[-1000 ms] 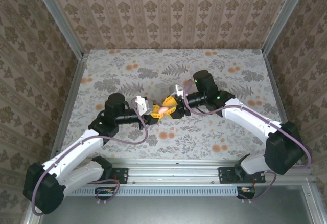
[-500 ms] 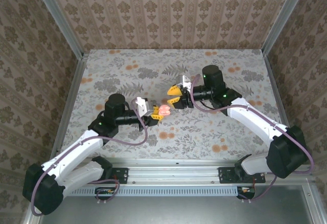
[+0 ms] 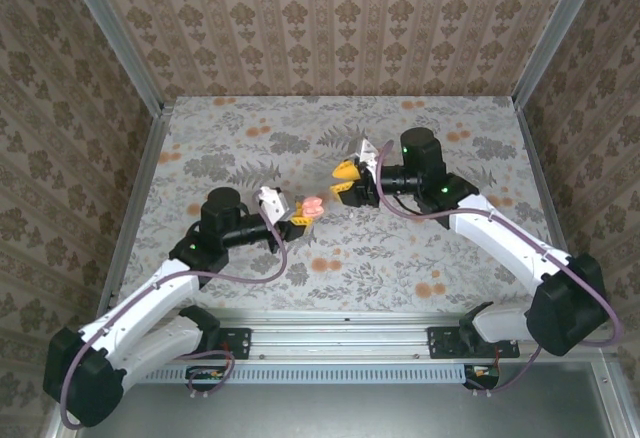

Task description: Insert wireless bluetooth earbuds into charging case

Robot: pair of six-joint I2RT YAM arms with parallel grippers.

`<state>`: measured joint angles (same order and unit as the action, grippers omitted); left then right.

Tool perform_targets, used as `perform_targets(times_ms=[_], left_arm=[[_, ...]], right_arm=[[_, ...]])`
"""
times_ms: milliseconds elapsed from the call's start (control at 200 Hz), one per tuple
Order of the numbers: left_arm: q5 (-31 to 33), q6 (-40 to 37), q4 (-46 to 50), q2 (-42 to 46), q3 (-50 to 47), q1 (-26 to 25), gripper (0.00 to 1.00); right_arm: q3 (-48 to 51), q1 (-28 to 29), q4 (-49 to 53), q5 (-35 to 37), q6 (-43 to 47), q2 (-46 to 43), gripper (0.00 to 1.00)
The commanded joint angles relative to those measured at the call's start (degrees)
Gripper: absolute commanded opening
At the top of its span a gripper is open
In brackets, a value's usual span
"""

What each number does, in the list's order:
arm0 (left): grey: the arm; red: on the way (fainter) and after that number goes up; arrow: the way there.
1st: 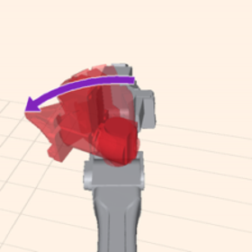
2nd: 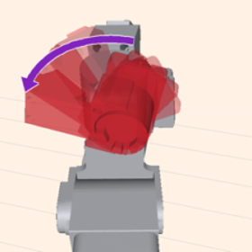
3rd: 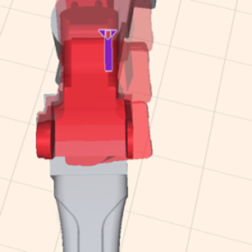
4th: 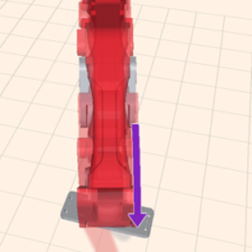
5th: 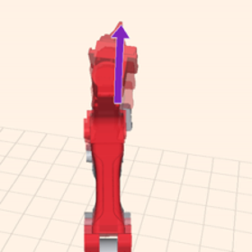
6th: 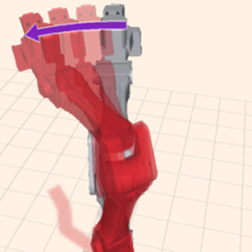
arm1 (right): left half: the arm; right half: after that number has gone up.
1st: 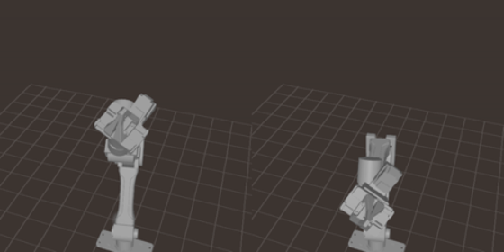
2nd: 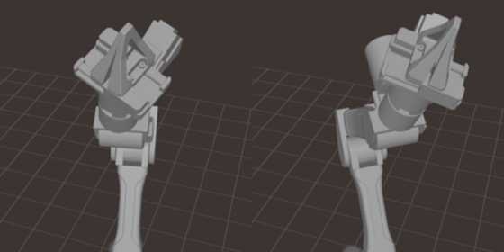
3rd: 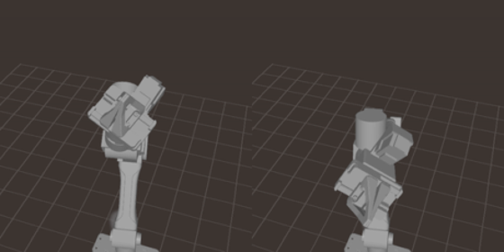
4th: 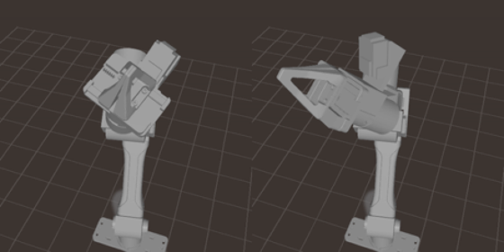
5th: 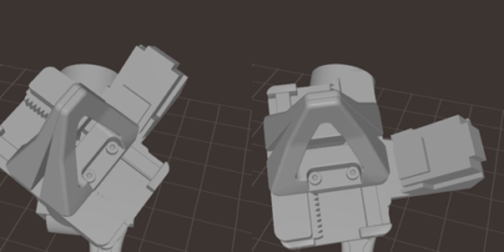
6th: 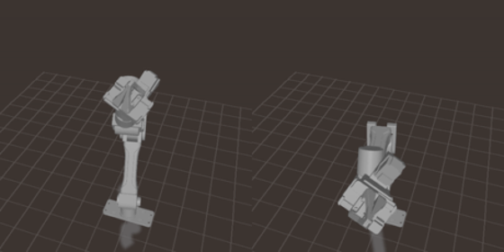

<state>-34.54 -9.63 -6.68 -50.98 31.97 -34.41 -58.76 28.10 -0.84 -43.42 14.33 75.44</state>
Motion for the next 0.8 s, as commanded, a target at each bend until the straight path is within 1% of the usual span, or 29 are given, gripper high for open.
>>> perform_targets(times_ms=[0,110,255,350,465,475,500,590,710,795], left_arm=[[5.7,5.3,-0.4,1.0,-1.4,2.4,0.21],[7.1,8.7,-1.0,2.2,-3.0,5.4,0.21],[7.6,11.2,-3.4,6.6,-7.1,7.5,0.21],[10.7,12.7,-4.3,10.1,-10.0,8.0,0.21],[16.8,15.2,-3.9,14.8,-13.2,8.0,0.21],[17.4,15.3,-3.8,15.1,-13.4,9.2,0.21],[18.4,15.9,-3.3,16.1,-13.8,9.7,0.21],[23.2,17.2,-0.5,19.8,-14.6,10.1,0.21],[27.9,18.1,3.8,23.5,-14.7,10.8,0.21],[30.6,19.2,6.0,25.2,-14.6,11.6,0.21]], right_arm=[[-2.2,-0.2,5.9,7.4,-5.6,-1.7,0.4],[-4.7,0.0,11.6,14.0,-11.6,-1.0,0.39],[-7.3,1.1,17.9,18.4,-18.6,0.1,0.4],[-8.2,1.9,19.9,20.6,-21.9,1.2,0.41],[-10.5,2.6,22.6,21.3,-24.8,3.9,0.42],[-11.0,2.6,23.1,21.5,-25.0,5.2,0.43],[-12.2,3.0,24.4,21.9,-25.4,6.7,0.43],[-17.4,4.6,30.1,24.0,-26.6,11.6,0.43],[-25.0,7.7,38.4,27.1,-26.0,18.7,0.43],[-29.6,10.1,42.0,29.2,-25.5,23.1,0.43]])
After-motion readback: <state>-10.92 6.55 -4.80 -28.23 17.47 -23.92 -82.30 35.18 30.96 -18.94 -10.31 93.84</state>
